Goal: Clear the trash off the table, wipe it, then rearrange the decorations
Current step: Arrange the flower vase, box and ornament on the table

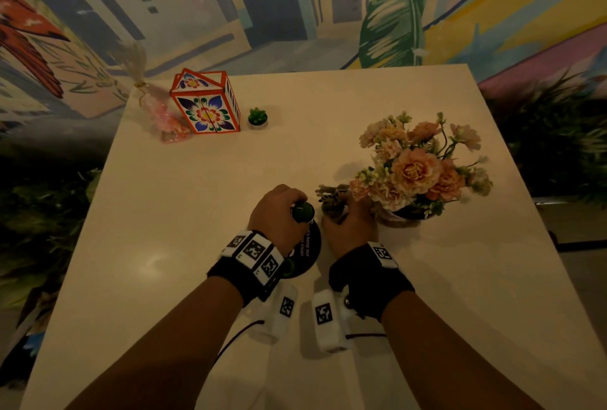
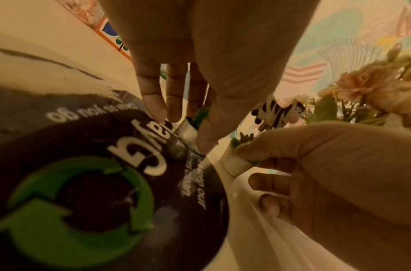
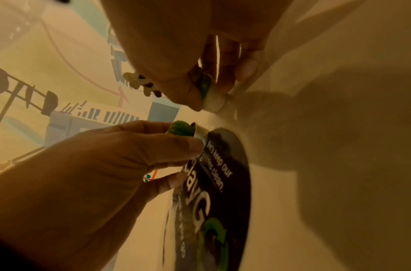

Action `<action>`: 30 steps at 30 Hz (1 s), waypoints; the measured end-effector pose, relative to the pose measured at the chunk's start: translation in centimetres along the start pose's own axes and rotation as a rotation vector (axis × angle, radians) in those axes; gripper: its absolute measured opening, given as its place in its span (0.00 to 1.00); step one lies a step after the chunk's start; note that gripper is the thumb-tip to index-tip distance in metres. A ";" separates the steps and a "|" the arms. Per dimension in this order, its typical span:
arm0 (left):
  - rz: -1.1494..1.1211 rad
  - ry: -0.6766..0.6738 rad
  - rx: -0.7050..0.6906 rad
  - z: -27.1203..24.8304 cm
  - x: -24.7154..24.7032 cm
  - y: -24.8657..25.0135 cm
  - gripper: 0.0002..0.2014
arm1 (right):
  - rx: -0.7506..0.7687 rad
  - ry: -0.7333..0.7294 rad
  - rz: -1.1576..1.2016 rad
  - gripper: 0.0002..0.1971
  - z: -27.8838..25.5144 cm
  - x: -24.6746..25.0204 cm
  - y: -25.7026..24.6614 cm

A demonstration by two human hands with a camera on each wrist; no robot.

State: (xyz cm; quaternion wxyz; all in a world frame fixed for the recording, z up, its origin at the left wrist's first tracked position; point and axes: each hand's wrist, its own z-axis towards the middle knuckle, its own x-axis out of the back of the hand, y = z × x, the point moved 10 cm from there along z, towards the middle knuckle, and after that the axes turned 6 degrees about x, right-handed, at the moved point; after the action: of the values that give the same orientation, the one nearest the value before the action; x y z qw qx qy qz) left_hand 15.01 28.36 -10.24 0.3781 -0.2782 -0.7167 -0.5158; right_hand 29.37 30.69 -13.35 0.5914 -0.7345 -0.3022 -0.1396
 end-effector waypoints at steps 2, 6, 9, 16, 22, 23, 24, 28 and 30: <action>-0.013 0.000 -0.003 -0.1 -0.1 0.0 0.21 | 0.009 0.007 0.007 0.21 -0.2 0.1 -0.1; -0.016 -0.014 -0.010 -0.2 -0.1 0.3 0.22 | -0.017 0.021 -0.008 0.23 -0.4 0.3 0.0; -0.019 -0.017 0.000 -0.3 -0.1 0.2 0.23 | -0.029 0.020 -0.006 0.23 -0.3 0.4 0.0; -0.011 -0.014 0.016 -0.4 -0.2 0.2 0.21 | -0.021 0.030 -0.019 0.23 -0.5 0.8 -0.2; -0.015 -0.029 0.016 -0.3 -0.2 0.0 0.22 | 0.004 0.047 -0.020 0.23 -0.7 1.0 -0.4; -0.018 -0.030 0.015 -0.3 -0.2 0.0 0.22 | 0.005 0.050 -0.011 0.23 -0.7 1.0 -0.4; -0.023 -0.032 0.012 -0.2 -0.2 0.0 0.22 | 0.003 0.048 -0.001 0.23 -0.8 0.9 -0.4; -0.037 -0.069 -0.027 -0.3 -0.2 0.0 0.24 | 0.006 0.029 0.022 0.23 -1.2 0.7 -0.1; -0.074 -0.058 -0.013 0.0 0.9 -0.4 0.27 | 0.006 0.014 0.028 0.25 -1.5 0.7 0.1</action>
State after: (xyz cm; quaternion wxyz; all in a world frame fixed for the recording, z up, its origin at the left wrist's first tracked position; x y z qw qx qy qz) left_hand 14.15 28.23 -9.73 0.3361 -0.2690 -0.7336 -0.5258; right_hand 30.23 29.43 -12.63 0.5977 -0.7357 -0.2884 -0.1356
